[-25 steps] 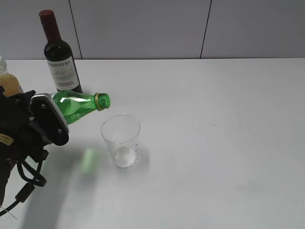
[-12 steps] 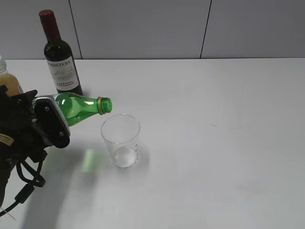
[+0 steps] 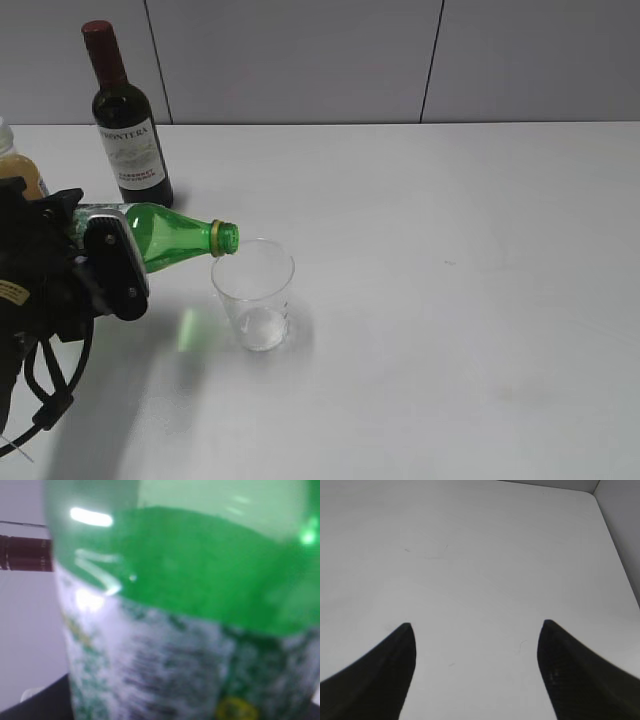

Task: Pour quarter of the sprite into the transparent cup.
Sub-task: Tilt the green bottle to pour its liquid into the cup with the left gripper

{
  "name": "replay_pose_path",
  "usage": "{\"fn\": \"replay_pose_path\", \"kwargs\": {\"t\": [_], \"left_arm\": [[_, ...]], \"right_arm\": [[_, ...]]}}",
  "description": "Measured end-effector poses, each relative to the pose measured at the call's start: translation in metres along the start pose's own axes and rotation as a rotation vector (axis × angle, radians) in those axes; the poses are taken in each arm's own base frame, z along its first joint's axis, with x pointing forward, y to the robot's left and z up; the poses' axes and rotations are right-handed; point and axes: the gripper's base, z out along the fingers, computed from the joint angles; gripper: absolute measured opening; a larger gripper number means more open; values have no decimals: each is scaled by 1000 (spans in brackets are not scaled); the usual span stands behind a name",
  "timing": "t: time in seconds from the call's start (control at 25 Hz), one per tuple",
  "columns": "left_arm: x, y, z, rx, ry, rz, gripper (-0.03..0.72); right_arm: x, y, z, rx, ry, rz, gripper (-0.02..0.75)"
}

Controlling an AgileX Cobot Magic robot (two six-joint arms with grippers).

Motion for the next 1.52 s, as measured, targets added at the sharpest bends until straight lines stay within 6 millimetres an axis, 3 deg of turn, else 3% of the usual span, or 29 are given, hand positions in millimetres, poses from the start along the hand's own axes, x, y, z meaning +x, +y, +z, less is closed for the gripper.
{"fn": "replay_pose_path", "kwargs": {"t": [1.28,1.52], "left_arm": [[0,0,0,0,0,78,463],[-1,0,0,-1,-9,-140,463]], "right_arm": [[0,0,0,0,0,0,585],[0,0,0,0,0,0,585]]}}
